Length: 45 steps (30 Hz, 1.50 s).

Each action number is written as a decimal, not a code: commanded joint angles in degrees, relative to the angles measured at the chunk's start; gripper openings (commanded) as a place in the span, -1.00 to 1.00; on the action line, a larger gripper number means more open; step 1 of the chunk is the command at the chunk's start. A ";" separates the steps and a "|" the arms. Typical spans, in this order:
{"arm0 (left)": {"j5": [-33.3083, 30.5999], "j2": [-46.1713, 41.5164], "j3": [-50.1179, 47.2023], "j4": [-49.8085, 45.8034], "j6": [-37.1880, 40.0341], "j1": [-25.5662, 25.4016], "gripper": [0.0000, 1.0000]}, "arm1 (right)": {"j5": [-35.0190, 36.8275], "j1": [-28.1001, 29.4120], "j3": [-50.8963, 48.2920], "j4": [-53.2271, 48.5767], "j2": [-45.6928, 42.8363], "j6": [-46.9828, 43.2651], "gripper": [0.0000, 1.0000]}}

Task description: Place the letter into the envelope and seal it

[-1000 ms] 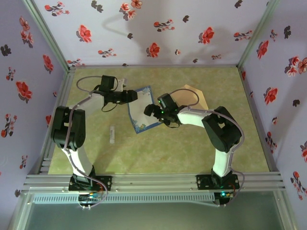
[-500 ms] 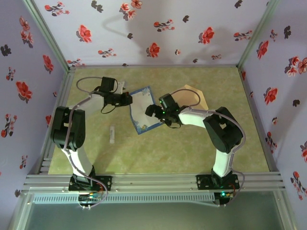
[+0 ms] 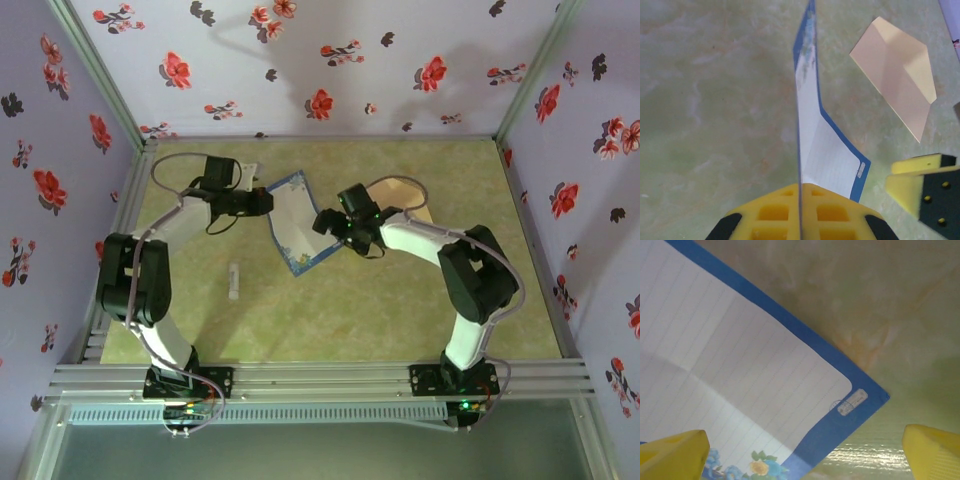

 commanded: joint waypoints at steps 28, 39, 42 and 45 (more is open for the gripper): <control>-32.81 -14.21 -10.44 4.93 29.24 -21.16 -1.00 | -15.00 -5.23 50.33 -44.17 16.21 -1.96 0.88; -38.20 -13.10 -10.35 4.96 33.11 -26.15 -1.00 | -16.64 -4.45 50.36 -42.42 19.08 -0.36 0.66; -39.17 -12.71 -10.18 4.63 34.15 -27.15 -1.00 | -17.18 -4.18 50.34 -41.94 20.01 0.12 0.57; -40.62 -12.40 -10.09 4.39 34.78 -27.79 -0.97 | -17.52 -3.92 50.33 -41.53 20.59 0.51 0.44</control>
